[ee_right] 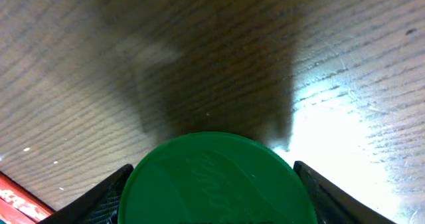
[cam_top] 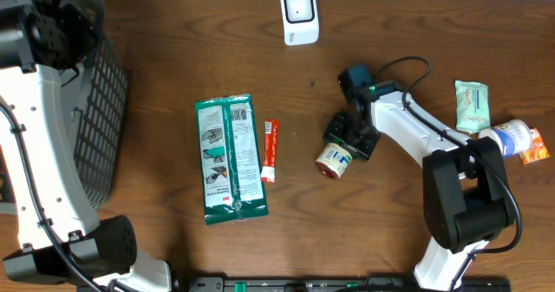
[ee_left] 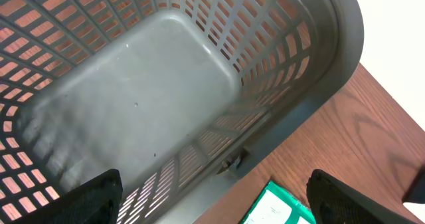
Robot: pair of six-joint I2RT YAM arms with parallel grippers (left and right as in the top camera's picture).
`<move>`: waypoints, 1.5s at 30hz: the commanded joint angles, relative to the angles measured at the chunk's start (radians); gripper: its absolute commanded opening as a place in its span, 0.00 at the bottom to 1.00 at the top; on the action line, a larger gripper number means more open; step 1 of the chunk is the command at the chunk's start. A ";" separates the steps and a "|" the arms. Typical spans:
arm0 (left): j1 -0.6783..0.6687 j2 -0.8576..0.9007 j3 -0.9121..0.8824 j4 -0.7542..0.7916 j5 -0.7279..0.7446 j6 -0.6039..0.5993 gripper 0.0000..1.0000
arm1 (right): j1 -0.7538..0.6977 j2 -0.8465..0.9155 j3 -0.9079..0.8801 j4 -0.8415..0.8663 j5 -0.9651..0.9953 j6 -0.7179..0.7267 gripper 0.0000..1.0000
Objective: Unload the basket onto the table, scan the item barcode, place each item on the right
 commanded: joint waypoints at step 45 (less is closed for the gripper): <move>0.003 -0.008 0.005 -0.003 -0.013 0.002 0.88 | 0.364 -0.275 -0.152 0.276 0.636 -0.243 0.62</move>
